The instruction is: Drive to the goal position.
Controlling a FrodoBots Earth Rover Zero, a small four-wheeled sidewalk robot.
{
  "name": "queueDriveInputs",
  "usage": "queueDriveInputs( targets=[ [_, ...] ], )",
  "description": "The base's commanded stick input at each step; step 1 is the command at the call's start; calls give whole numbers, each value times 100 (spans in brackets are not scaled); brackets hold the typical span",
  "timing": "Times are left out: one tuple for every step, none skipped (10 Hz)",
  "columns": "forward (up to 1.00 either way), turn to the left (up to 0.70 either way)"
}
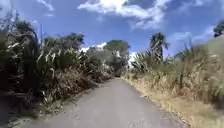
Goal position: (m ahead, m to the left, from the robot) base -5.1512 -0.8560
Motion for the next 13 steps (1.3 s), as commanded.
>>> queueDriveInputs(
  targets=[
    [70,-9],
    [70,-8],
    [70,-8],
    [70,-6],
    [70,-3],
    [70,-3],
    [70,-2],
    [70,-2],
    [70,-2],
    [70,-2],
    [70,0],
    [70,0],
    [70,0]
  ],
)
